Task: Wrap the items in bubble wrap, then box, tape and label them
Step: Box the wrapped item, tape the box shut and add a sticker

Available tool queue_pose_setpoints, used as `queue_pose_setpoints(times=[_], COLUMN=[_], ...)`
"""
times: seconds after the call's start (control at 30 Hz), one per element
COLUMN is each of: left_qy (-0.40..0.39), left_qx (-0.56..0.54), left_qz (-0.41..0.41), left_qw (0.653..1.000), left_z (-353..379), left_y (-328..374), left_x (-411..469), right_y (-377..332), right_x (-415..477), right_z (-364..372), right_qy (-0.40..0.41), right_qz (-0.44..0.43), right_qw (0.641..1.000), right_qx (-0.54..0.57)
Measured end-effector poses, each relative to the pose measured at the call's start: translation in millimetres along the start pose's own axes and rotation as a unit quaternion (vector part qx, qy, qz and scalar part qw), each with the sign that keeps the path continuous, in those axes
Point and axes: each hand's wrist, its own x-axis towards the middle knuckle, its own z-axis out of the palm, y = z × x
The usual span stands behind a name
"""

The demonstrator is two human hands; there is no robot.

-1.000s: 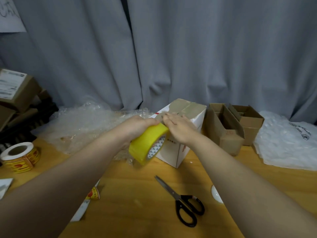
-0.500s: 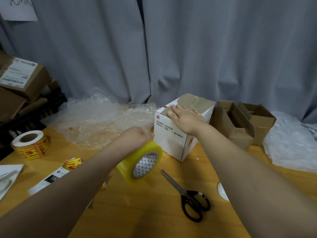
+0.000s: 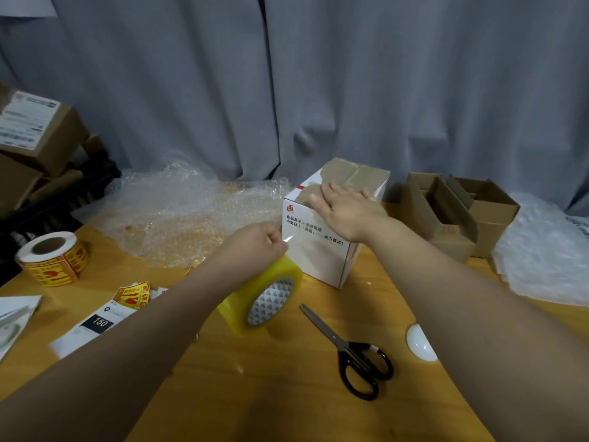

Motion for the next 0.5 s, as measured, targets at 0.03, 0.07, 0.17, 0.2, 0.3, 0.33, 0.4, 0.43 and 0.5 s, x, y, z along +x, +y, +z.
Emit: queue_pose_setpoints(times=[0.03,0.07,0.17,0.2,0.3,0.33,0.4,0.43,0.5], left_qy=[-0.003,-0.006,-0.001,0.005,0.005,0.001,-0.009,-0.013,-0.018], left_qx=[-0.028,-0.048,-0.015,0.008,0.033,0.025,-0.005,-0.014,-0.015], left_qz=[-0.005,-0.009,-0.001,0.005,0.011,0.008,0.003,0.005,0.013], left_qw=[1.000,0.999,1.000,1.000,0.999,1.000,1.000,1.000,1.000], left_z=[-1.8,-3.3,-3.8,-3.0,-0.1,1.5,4.7,6.3,7.9], left_y=[-0.2,-0.1,1.5,1.7,2.3,2.5,3.4,3.9,3.4], left_x=[-0.4,-1.2,-2.8,-3.1,-3.2,-3.2,-3.4,-3.5,-2.6], right_y=[-2.4,-5.1,-9.6,-8.5,5.6,11.3,21.0,25.1,28.9], right_x=[1.4,3.1,7.9,7.4,-2.4,-7.3,-17.6,-22.3,-29.7], right_z=[0.2,0.6,3.9,3.6,-0.8,-1.4,-1.6,-1.8,-3.0], right_qy=[0.003,0.004,0.016,0.024,0.025,0.018,0.008,0.003,-0.015], right_qz=[0.017,0.032,0.054,0.045,-0.039,-0.065,-0.079,-0.081,-0.100], right_qw=[1.000,0.999,0.998,0.998,0.993,0.991,0.990,0.991,0.994], right_qx=[-0.006,-0.007,0.006,0.024,0.105,0.113,0.115,0.105,0.044])
